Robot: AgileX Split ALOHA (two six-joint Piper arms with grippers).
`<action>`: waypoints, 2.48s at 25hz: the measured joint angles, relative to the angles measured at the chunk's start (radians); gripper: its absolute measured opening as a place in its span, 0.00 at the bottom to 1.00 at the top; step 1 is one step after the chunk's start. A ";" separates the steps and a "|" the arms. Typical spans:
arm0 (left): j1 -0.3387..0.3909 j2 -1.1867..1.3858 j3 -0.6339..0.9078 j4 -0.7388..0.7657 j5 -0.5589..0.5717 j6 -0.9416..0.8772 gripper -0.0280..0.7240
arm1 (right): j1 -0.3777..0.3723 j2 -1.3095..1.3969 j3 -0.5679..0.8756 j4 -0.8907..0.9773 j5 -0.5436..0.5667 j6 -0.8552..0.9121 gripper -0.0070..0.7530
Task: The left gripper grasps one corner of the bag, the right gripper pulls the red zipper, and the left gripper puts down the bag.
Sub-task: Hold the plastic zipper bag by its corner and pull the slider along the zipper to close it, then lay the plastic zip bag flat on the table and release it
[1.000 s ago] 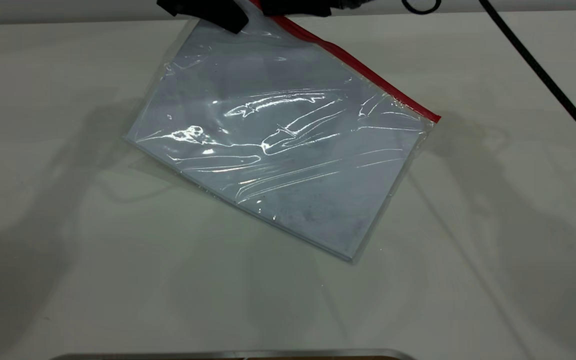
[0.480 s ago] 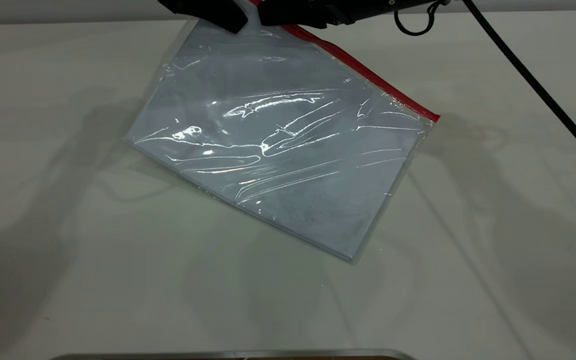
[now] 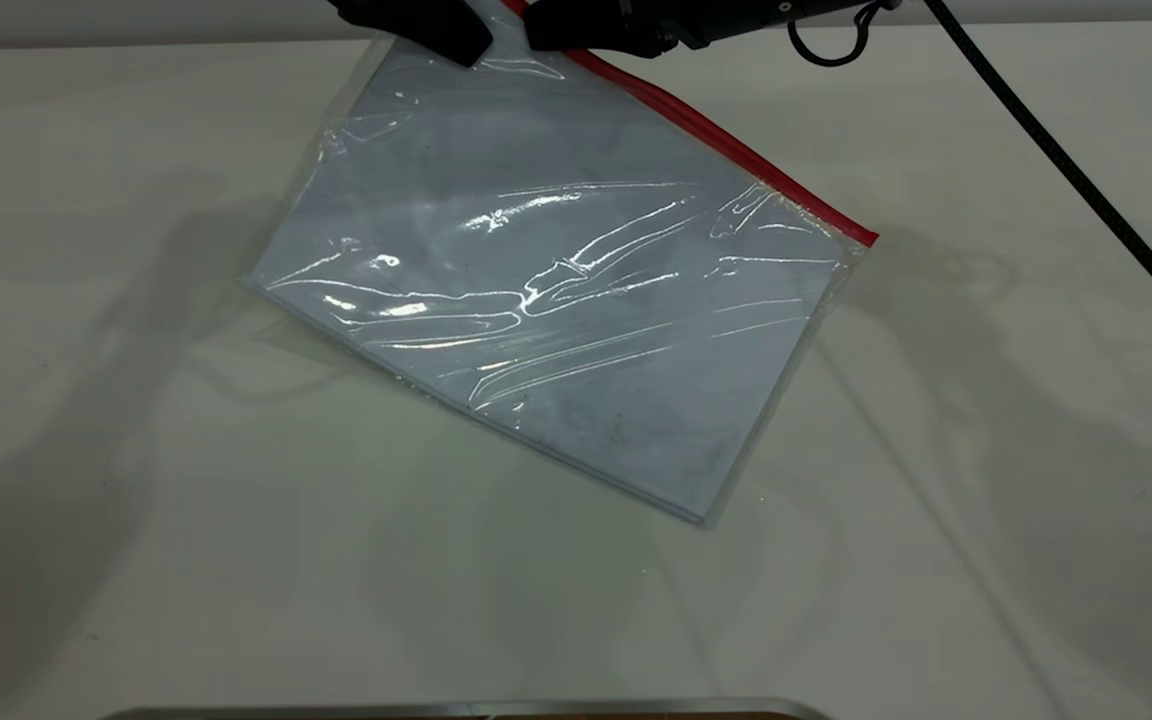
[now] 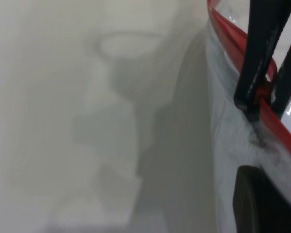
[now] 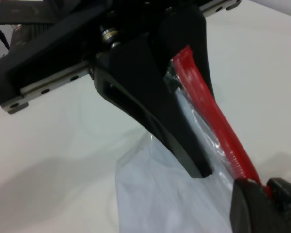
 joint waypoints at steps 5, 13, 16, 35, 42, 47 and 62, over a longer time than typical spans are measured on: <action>0.005 -0.006 0.000 -0.001 0.006 0.002 0.11 | 0.000 -0.003 -0.007 -0.044 -0.015 -0.001 0.06; 0.062 -0.059 0.002 -0.060 0.032 0.055 0.11 | 0.001 -0.018 -0.017 -0.078 -0.129 -0.002 0.06; 0.083 -0.075 0.002 -0.079 0.038 0.078 0.11 | 0.001 -0.015 -0.017 -0.090 -0.181 -0.002 0.06; 0.150 -0.099 0.003 -0.250 0.048 0.186 0.11 | -0.087 0.051 -0.015 -0.656 -0.272 0.376 0.06; 0.150 -0.099 0.003 -0.255 0.051 0.186 0.11 | -0.102 0.044 -0.016 -0.582 -0.262 0.449 0.12; 0.154 -0.100 0.006 -0.238 0.063 0.150 0.11 | -0.109 -0.008 -0.010 -0.482 -0.230 0.458 0.44; 0.071 0.132 0.042 -0.308 0.029 -0.185 0.12 | -0.113 -0.428 -0.010 -0.419 0.247 0.504 0.70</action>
